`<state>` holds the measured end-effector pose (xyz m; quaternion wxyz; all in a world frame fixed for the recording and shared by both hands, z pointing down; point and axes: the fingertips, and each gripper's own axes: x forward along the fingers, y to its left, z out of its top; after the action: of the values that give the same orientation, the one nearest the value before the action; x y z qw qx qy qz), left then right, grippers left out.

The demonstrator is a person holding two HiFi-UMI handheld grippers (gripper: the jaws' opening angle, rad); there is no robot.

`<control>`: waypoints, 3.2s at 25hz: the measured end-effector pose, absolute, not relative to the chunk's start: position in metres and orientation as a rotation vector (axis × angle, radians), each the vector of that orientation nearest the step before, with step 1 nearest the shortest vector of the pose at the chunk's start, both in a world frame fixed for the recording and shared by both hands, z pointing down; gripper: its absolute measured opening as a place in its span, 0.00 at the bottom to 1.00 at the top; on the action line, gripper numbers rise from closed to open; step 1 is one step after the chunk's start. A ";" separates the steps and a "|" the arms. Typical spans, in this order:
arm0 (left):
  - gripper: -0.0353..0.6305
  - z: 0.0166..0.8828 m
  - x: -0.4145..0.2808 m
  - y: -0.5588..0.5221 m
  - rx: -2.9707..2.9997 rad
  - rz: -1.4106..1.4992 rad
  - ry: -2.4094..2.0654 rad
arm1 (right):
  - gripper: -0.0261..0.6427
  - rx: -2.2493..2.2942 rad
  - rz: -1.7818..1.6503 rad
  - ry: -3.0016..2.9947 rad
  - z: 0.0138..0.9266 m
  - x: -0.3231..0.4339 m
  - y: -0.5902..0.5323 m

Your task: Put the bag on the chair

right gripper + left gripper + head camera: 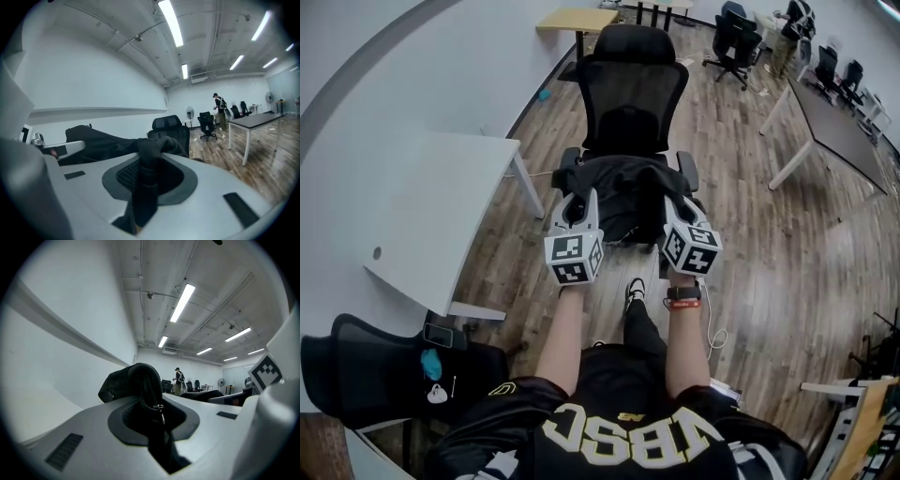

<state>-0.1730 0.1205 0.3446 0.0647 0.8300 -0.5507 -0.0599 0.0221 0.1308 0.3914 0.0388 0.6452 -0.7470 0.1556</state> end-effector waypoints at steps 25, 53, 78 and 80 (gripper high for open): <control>0.15 0.347 -0.079 -0.119 2.398 -0.156 -1.839 | 0.15 1.814 0.573 -2.435 0.390 0.110 -0.136; 0.15 0.392 -0.045 -0.258 2.358 -0.112 -1.752 | 0.16 1.789 0.651 -2.335 0.433 0.135 -0.270; 0.18 0.502 -0.053 -0.359 2.228 0.183 -1.563 | 0.17 1.675 0.908 -2.137 0.553 0.114 -0.363; 0.18 0.515 -0.053 -0.363 2.208 0.200 -1.556 | 0.17 1.664 0.930 -2.116 0.565 0.113 -0.366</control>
<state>-0.0533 -0.3631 0.5150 0.2150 0.7961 -0.5611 0.0722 0.1127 -0.3661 0.5650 0.1464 0.5780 -0.7349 0.3230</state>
